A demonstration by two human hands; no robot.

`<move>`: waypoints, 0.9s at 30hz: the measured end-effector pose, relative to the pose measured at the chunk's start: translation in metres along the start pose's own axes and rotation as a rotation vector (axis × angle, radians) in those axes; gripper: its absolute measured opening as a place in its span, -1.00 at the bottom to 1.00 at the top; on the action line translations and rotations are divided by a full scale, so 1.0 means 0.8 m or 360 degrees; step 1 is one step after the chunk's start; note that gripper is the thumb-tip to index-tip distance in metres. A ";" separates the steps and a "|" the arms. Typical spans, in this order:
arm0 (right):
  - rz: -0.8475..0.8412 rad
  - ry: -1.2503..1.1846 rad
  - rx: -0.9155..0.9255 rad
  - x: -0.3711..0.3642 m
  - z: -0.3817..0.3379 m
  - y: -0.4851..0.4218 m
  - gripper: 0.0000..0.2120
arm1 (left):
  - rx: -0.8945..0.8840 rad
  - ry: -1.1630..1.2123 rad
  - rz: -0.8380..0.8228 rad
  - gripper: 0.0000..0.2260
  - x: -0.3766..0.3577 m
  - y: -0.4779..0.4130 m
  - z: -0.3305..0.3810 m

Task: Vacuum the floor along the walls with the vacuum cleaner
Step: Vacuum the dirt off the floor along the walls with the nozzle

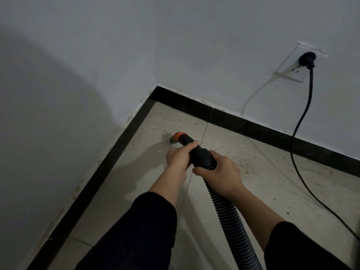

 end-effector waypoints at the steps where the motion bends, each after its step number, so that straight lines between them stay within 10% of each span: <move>1: -0.0006 0.0007 0.0005 -0.001 -0.002 0.000 -0.69 | 0.0006 0.0003 0.0002 -0.61 0.002 0.000 0.000; 27: -0.0185 0.0044 0.0091 -0.027 -0.046 0.002 -0.66 | 0.0105 0.0182 0.0045 -0.61 0.053 0.003 0.016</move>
Point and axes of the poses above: each hand's wrist, its own y-axis away from the middle knuckle, its own x-axis out of the back of the hand, z = x × y, the point moved 4 cm from there along -y, towards the middle knuckle, and after that the axes turned 10 degrees about x, right-handed, at the moved point
